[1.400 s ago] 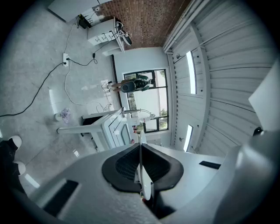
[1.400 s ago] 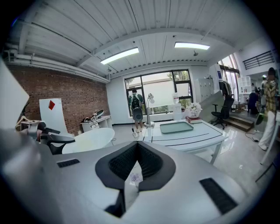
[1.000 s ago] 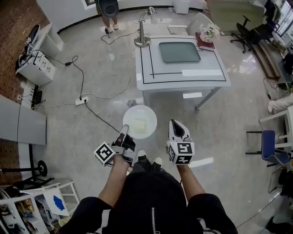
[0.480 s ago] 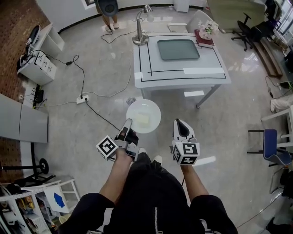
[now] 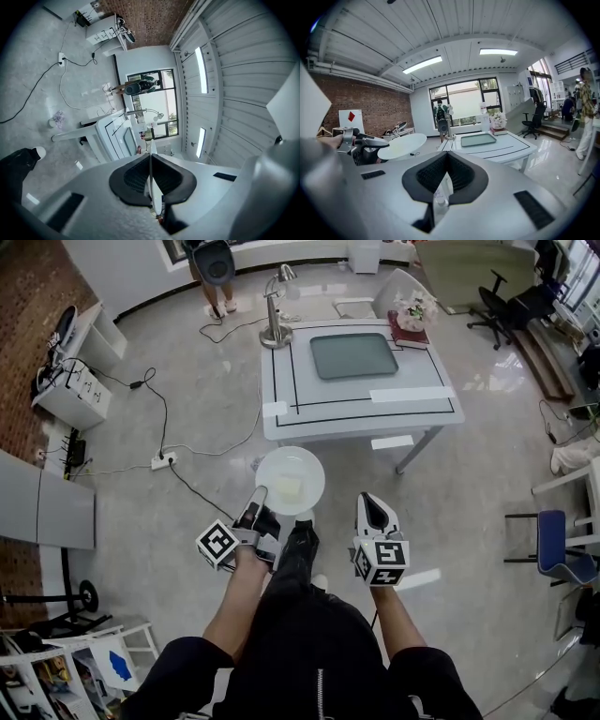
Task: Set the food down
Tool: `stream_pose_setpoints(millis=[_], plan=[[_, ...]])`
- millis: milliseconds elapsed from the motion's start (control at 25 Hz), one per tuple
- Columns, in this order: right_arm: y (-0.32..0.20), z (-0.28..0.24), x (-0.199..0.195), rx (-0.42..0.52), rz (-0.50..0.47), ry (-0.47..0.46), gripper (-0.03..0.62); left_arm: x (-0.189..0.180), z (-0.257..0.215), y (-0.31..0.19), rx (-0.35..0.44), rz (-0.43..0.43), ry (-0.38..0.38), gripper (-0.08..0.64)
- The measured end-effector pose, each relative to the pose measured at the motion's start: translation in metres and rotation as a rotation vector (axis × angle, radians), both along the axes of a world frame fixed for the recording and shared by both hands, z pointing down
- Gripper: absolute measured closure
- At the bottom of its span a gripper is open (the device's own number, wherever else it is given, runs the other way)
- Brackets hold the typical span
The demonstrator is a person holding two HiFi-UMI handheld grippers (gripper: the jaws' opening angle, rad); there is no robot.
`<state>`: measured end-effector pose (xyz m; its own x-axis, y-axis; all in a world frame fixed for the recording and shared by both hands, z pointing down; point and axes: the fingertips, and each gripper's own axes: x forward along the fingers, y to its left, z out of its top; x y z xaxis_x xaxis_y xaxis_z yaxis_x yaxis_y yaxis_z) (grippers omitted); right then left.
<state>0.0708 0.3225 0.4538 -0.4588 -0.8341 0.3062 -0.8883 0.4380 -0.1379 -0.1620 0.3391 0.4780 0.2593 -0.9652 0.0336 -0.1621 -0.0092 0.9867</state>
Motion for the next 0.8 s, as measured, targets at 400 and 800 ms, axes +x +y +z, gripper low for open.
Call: stream_pose_setpoints(millis=[400,800], plan=[[-0.095,0.000,0.010,-0.012,0.027,0.013,0.583,0.016,0.002,-0.109,-0.018,0.052,0.014,0.547],[-0.213,0.001,-0.015,-0.032,0.062,0.013,0.583,0.006,0.010,-0.237,-0.030,0.114,0.015,0.547]])
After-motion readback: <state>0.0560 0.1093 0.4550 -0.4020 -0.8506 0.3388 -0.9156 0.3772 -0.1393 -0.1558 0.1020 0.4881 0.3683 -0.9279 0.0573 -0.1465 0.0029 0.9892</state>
